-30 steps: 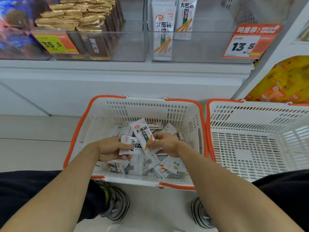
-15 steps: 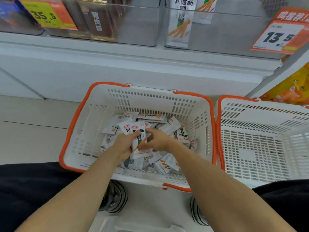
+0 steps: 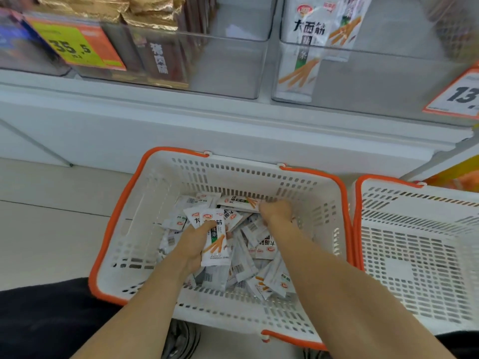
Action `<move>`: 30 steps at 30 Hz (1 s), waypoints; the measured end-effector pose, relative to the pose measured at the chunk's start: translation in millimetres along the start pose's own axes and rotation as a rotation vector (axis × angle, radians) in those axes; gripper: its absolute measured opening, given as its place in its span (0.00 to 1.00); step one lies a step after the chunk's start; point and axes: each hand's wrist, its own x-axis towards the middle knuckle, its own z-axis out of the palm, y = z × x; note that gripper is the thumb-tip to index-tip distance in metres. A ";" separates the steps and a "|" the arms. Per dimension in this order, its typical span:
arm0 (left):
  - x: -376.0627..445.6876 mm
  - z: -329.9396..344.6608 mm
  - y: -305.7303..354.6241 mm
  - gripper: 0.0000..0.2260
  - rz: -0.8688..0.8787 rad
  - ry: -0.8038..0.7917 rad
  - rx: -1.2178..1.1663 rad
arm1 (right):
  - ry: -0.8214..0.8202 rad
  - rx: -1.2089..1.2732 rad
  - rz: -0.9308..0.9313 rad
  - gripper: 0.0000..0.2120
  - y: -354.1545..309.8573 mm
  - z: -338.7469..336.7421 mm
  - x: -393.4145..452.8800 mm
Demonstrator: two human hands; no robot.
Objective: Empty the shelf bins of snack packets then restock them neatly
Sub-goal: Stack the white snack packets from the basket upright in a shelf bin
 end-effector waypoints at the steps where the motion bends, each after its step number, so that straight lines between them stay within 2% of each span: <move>1: -2.3 1.7 -0.2 0.09 0.016 0.009 0.000 | -0.020 -0.003 -0.001 0.06 3.7 -1.3 -1.6; 4: -16.1 2.8 -11.7 0.12 0.042 0.048 0.032 | -0.133 0.101 0.085 0.22 14.9 -1.4 6.5; 6: -25.1 -3.3 -21.9 0.11 0.022 0.088 0.055 | -0.238 0.132 0.116 0.36 41.5 20.3 49.9; 7: -25.5 -7.0 -26.3 0.11 0.017 0.103 0.067 | -0.255 0.176 0.130 0.39 44.8 25.3 62.9; 8: -25.3 -9.7 -29.4 0.11 0.016 0.111 0.066 | -0.276 0.253 0.155 0.35 42.4 21.8 62.6; 9: -24.0 -12.2 -30.2 0.11 0.027 0.125 0.061 | -0.299 0.346 0.190 0.25 33.5 11.0 45.5; 11: -21.1 -13.0 -27.5 0.14 0.061 0.153 0.039 | -0.464 0.457 0.289 0.06 13.7 -9.6 -6.4; 12: -21.4 -10.7 -25.4 0.15 0.082 0.163 0.026 | -0.562 0.497 0.339 0.02 13.3 -17.8 -25.3; 14: -24.2 -2.2 -19.4 0.15 0.104 0.189 0.011 | -0.744 0.473 0.357 0.03 21.5 -26.8 -49.7; 17: -21.9 8.4 -18.2 0.16 0.063 0.172 -0.074 | -0.927 0.177 0.232 0.03 35.9 -25.0 -76.1; 20: -19.0 11.5 -22.8 0.11 0.048 0.151 -0.030 | -0.986 -0.048 0.118 0.03 41.7 -24.1 -89.7; 23: -16.5 11.8 -26.4 0.12 0.061 0.156 0.039 | -1.025 -0.317 0.043 0.13 36.1 -34.2 -80.5; 25: -12.3 10.6 -25.9 0.13 0.090 0.151 0.087 | -0.952 -0.472 0.053 0.23 29.4 -43.4 -61.9; 26: -9.6 8.9 -25.1 0.13 0.111 0.162 0.125 | -0.845 -0.476 0.067 0.26 28.1 -45.5 -50.3; 28: -3.9 4.6 -24.8 0.14 0.146 0.169 0.193 | -0.514 -0.455 0.008 0.25 31.6 -43.9 -25.6; 30: 1.7 -0.6 -26.9 0.15 0.165 0.165 0.232 | -0.201 -0.480 -0.133 0.19 38.7 -37.7 -10.4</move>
